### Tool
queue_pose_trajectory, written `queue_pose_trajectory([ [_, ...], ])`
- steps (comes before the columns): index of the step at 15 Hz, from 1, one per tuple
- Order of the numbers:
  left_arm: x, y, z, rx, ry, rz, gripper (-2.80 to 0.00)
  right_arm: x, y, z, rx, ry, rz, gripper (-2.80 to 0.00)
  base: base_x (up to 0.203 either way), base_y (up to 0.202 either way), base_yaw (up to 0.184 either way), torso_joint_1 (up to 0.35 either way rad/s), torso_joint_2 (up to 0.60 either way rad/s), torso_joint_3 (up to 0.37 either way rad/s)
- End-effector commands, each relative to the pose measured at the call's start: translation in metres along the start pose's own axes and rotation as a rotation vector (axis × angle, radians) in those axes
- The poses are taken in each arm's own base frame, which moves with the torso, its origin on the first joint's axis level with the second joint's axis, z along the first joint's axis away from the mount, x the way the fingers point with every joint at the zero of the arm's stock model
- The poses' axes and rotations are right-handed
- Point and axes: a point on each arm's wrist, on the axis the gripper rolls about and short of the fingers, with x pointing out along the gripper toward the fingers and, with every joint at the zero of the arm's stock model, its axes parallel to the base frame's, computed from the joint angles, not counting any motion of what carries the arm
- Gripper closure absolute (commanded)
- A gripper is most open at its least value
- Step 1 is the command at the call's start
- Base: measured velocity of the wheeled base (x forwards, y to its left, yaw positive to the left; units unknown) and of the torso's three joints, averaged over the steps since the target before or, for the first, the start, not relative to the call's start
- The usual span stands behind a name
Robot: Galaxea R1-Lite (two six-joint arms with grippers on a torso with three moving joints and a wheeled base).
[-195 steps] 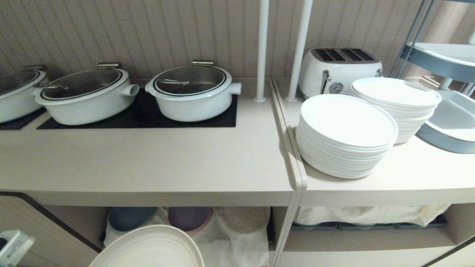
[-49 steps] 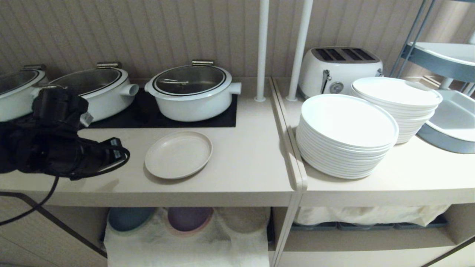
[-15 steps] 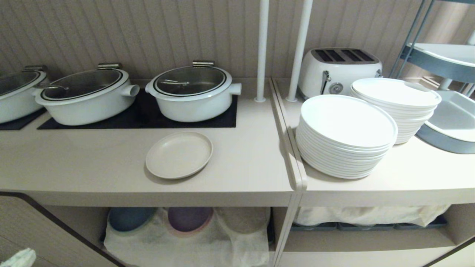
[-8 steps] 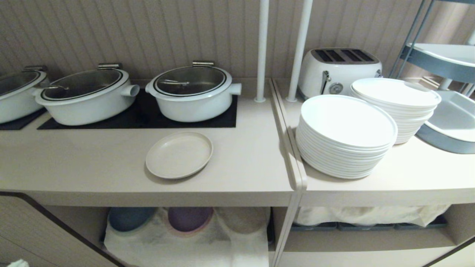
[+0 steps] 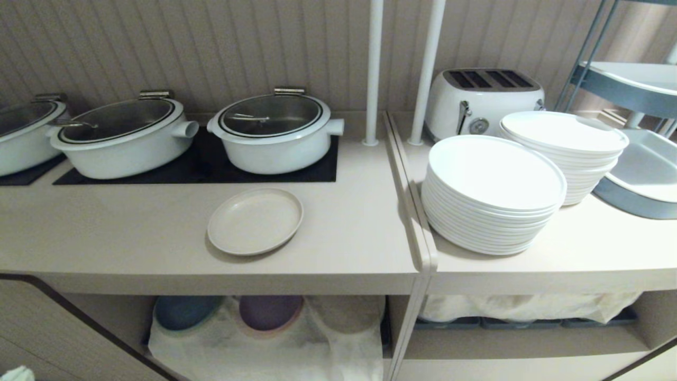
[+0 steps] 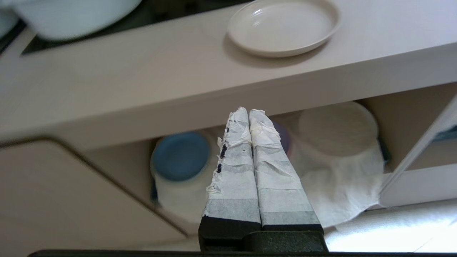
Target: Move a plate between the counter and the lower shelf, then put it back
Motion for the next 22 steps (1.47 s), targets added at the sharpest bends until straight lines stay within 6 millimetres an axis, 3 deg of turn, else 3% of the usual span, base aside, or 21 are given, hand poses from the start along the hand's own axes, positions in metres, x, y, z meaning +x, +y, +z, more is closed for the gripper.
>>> queue_pose_trajectory([
  [1, -0.007, -0.001, -0.003, 0.043, -0.058, -0.019, 0.00, 0.000, 0.000, 0.000, 0.000, -0.001, 0.000, 0.00, 0.000, 0.000, 0.000, 0.000, 0.00, 0.000],
  [6, -0.023, -0.007, -0.026, 0.066, -0.137, -0.017, 0.00, 0.000, 0.000, 0.000, 0.000, -0.001, 0.000, 0.00, 0.000, 0.000, 0.000, 0.000, 0.00, 0.000],
  [10, -0.015, -0.010, -0.047, 0.049, -0.090, -0.022, 0.00, 0.000, 0.000, 0.000, 0.000, -0.001, 0.000, 0.00, 0.000, 0.000, 0.000, 0.000, 0.00, 0.000],
  [16, -0.010, -0.009, -0.059, -0.138, -0.050, 0.074, 0.00, 0.000, 0.000, 0.000, 0.000, -0.001, 0.000, 0.00, 0.000, 0.000, 0.000, 0.000, 0.00, 0.000],
  [22, -0.010, -0.009, -0.059, -0.143, -0.048, 0.076, 0.00, 0.000, 0.000, 0.000, 0.000, -0.001, 0.000, 0.00, 0.000, 0.000, 0.000, 0.000, 0.00, 0.000],
])
